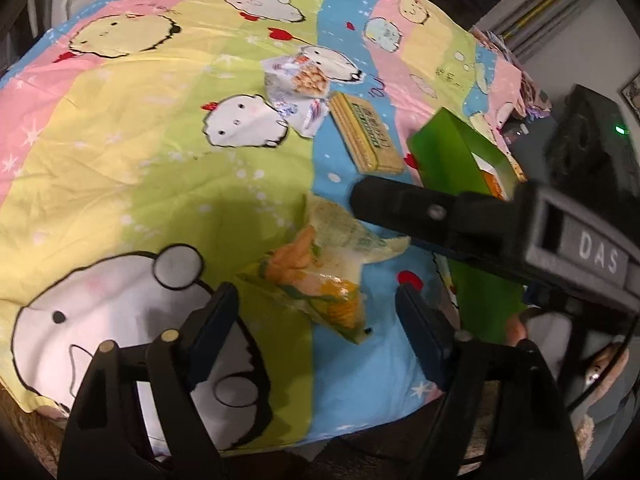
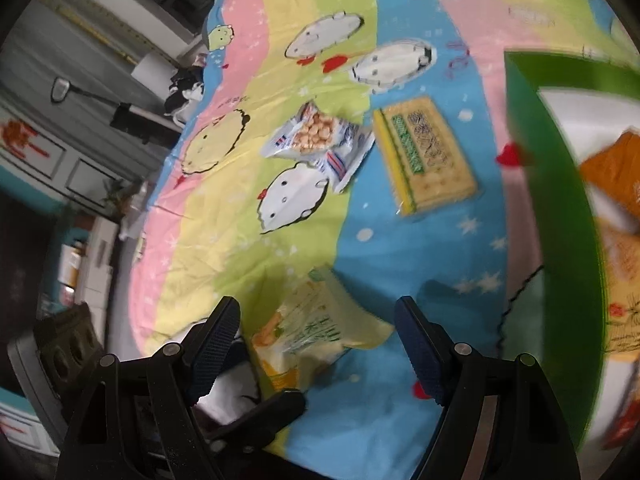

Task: Organize snacks
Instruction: 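Grasp the yellow-green corn snack bag with the right tool and lift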

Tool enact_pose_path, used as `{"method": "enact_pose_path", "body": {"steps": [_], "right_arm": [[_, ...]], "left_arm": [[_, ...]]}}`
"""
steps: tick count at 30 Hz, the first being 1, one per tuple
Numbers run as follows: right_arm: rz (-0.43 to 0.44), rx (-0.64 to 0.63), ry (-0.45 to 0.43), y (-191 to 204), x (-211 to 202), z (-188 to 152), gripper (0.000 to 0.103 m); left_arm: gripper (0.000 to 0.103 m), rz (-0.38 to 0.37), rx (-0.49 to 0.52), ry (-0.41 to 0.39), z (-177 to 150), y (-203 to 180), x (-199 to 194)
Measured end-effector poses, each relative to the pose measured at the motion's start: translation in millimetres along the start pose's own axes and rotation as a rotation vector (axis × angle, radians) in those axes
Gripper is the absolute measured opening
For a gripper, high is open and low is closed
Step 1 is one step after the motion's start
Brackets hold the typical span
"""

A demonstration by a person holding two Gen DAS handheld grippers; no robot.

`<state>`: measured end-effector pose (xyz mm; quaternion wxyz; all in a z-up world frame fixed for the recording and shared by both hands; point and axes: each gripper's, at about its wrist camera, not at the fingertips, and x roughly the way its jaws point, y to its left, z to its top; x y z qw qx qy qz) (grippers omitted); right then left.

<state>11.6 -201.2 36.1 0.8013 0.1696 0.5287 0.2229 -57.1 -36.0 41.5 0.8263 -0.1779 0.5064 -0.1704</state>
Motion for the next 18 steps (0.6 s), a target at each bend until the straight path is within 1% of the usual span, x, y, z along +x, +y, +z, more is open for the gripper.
{"method": "enact_pose_path", "body": {"steps": [1,3,4,5,6,7,8,9,10,12,14,16,18], "right_arm": [[0.012,0.002,0.012,-0.9,3.1,0.1,0.08],[0.003,-0.015,0.042,0.3,11.5,-1.0,0.08],[0.003,-0.019,0.052,1.1,13.9,-1.8,0.08],[0.008,-0.023,0.066,2.2,17.8,-2.6,0.08],[0.011,-0.027,0.074,3.0,20.8,-3.4,0.08],[0.013,-0.032,0.083,4.4,24.5,-4.1,0.078],[0.006,-0.038,0.089,4.8,26.7,-5.0,0.073],[-0.009,-0.043,0.097,5.5,29.2,-5.7,0.071],[-0.008,-0.044,0.101,5.7,30.7,-6.7,0.068],[-0.011,-0.037,0.091,5.9,30.8,-7.2,0.065],[-0.022,-0.045,0.077,6.8,29.9,-7.4,0.057],[-0.019,-0.066,0.063,8.1,28.7,-7.6,0.053],[-0.024,-0.08,0.05,11.3,27.7,-7.5,0.052]], "left_arm": [[0.077,0.002,0.006,0.003,-0.8,-1.9,1.2],[0.067,0.01,0.002,0.013,-2.3,-3.6,4.6],[0.066,0.008,-0.001,0.026,-3.1,-4.3,7.9],[0.062,0.008,-0.004,0.029,-3.7,-4.1,10.1],[0.055,0.021,-0.001,0.021,-3.6,-4.5,10.6],[0.051,0.036,0.002,0.012,-3.9,-4.8,10.3],[0.046,0.048,0.005,0.007,-3.6,-4.4,10.6],[0.042,0.05,0.007,0.004,-3.1,-3.5,11.1],[0.042,0.046,0.005,0.005,-2.8,-2.2,12.0],[0.038,0.041,0.003,0.007,-0.6,0.3,12.5],[0.034,0.044,0.003,0.006,1.7,1.2,12.9],[0.034,0.045,0.0,0.0,4.1,1.0,12.5],[0.034,0.052,0.006,-0.013,5.9,-1.1,10.5]]}}
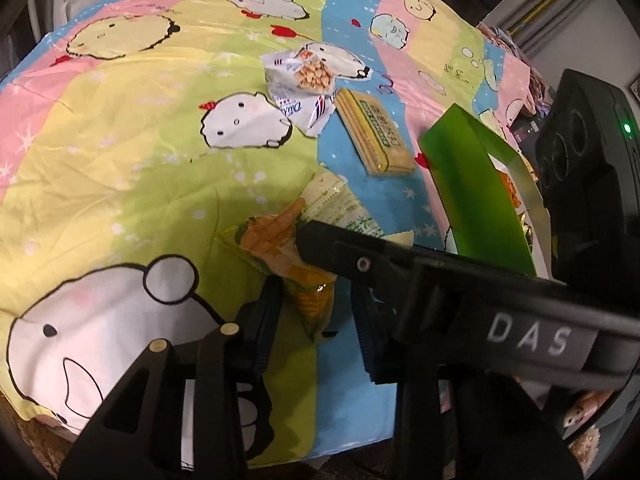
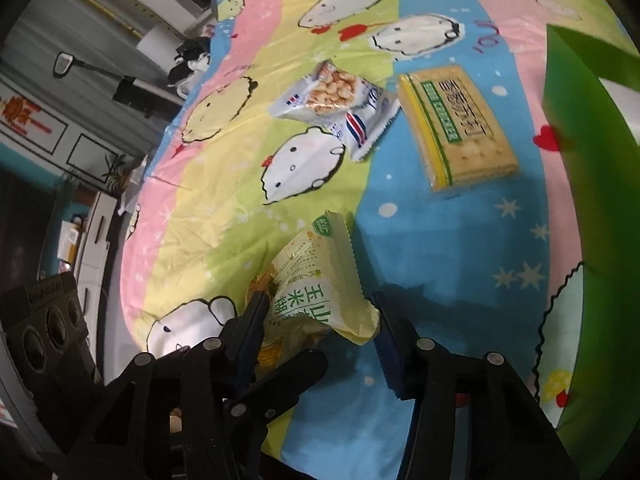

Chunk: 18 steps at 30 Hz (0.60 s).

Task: Organize snacks
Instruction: 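Grasp the yellow-green corn snack bag with the right tool and lift, then carry the corn snack bag into the green box and open the right tool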

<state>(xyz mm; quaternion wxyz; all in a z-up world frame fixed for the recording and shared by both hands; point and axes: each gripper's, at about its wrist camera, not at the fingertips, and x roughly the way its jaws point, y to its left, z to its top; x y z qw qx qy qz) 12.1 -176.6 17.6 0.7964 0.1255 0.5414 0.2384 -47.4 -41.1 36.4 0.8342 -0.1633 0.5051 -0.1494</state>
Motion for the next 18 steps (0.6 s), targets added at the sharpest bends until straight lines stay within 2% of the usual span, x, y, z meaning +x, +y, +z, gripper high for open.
{"method": "enact_pose_path", "body": {"steps": [5,13,18], "right_arm": [[0.006,-0.022,-0.045,5.9,-12.2,0.2,0.051],[0.003,-0.046,-0.194,13.2,-59.3,-0.7,0.051],[-0.025,-0.046,-0.298,9.5,-95.4,-5.2,0.051]], "left_arm": [[0.034,-0.001,0.009,-0.033,5.8,-5.9,-9.3],[0.034,0.027,0.133,-0.133,14.5,-48.5,-35.5],[0.034,0.014,0.214,-0.18,19.3,-77.5,-45.4]]}}
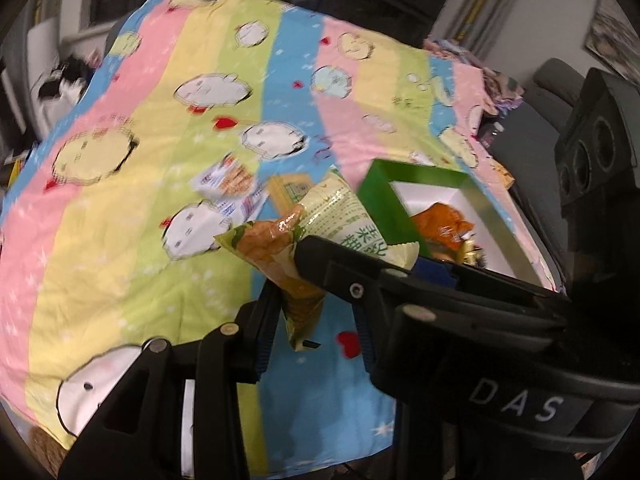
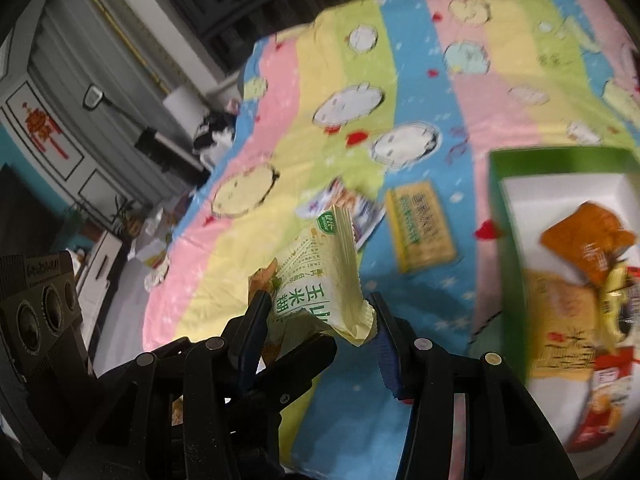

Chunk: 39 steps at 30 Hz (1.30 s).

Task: Organize snacks
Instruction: 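Carry the corn snack bag into the green box and open the right tool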

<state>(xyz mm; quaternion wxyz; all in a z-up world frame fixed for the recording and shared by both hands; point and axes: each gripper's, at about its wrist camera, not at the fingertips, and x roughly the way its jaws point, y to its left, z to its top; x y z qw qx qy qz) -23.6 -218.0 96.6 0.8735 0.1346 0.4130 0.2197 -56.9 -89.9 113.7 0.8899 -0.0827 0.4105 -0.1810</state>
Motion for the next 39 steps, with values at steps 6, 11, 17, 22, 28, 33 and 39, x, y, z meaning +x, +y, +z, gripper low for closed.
{"method": "enact_pose_path", "body": {"steps": [6,11,17,22,28,33,39], "right_arm": [[-0.038,0.06,-0.113,-29.5,-34.8,7.8,0.051],[-0.075,0.143,-0.172,-60.4,-58.2,8.0,0.051],[-0.088,0.255,-0.21,-99.5,-74.0,5.5,0.051],[-0.139,0.313,-0.219,-120.0,-79.6,3.4,0.051],[-0.145,0.384,-0.186,-147.4,-74.5,-1.4,0.051],[-0.147,0.418,-0.155,-159.1,-66.5,-3.8,0.051],[-0.145,0.451,-0.139,-171.7,-61.3,-7.4,0.051]], "left_arm": [[0.034,-0.04,0.096,-0.033,14.9,-39.5,7.5],[0.034,-0.092,0.164,-0.013,23.9,-71.8,25.1],[0.034,-0.119,0.232,0.027,28.1,-104.7,45.8],[0.034,-0.178,0.259,0.081,28.9,-122.6,68.8],[0.034,-0.185,0.264,0.139,26.0,-132.0,91.3],[0.034,-0.172,0.258,0.174,22.0,-135.2,103.7],[0.034,-0.168,0.263,0.202,20.4,-138.9,115.2]]}}
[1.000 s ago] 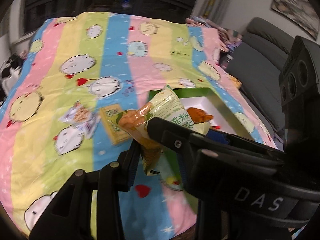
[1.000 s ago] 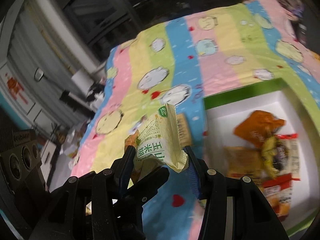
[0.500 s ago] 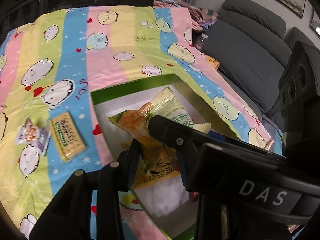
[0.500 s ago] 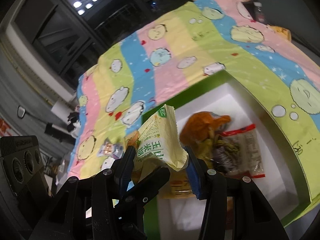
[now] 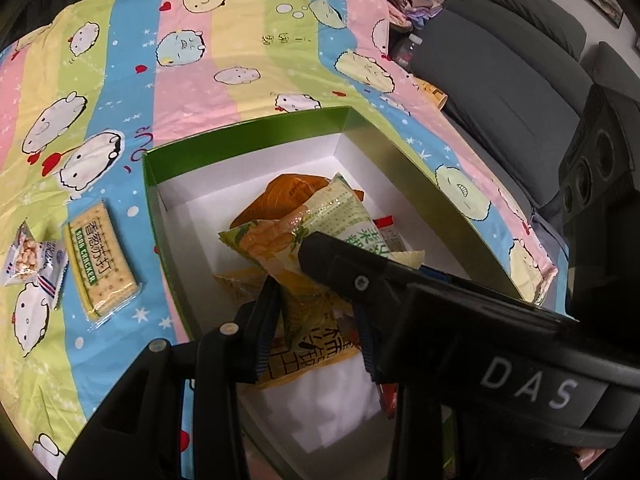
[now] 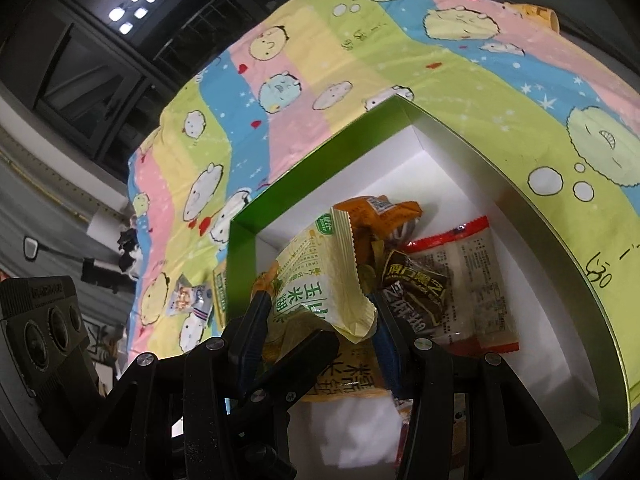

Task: Organize snacks
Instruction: 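Carry the corn snack bag into the green box and open the right tool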

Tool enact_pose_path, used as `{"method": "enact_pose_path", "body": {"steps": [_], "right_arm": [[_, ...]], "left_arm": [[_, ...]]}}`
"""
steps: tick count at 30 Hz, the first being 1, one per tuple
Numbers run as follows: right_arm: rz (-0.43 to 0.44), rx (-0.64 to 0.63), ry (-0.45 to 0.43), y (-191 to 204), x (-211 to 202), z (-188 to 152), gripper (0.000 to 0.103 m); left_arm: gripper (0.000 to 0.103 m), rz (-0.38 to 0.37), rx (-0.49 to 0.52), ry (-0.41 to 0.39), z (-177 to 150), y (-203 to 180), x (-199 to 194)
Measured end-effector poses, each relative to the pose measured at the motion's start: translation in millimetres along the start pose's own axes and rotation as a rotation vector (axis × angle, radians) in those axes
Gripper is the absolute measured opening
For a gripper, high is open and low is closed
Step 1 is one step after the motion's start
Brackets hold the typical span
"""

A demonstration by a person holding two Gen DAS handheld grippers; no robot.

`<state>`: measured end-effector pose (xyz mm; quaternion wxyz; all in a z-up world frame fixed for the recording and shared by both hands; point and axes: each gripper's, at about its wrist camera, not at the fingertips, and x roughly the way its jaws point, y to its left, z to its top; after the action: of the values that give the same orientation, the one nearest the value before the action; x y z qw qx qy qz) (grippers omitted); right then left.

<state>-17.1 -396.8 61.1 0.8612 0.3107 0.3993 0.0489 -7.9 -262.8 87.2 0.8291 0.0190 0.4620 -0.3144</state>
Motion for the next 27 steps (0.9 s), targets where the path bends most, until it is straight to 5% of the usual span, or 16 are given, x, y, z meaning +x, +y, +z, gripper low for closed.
{"method": "enact_pose_path", "body": {"steps": [14,21,27], "right_arm": [[-0.009,0.003,-0.008,-3.8,4.4,3.1,0.051],[-0.012,-0.025,-0.158,-1.1,-23.1,3.3,0.054],[0.045,-0.029,-0.221,7.7,-39.7,3.2,0.068]], "left_arm": [[0.035,-0.037,-0.042,-0.023,-3.0,3.7,6.0],[0.055,0.018,-0.048,-0.11,-5.2,7.8,-22.7],[0.072,-0.048,-0.122,-0.19,-15.8,37.1,-68.5]]}}
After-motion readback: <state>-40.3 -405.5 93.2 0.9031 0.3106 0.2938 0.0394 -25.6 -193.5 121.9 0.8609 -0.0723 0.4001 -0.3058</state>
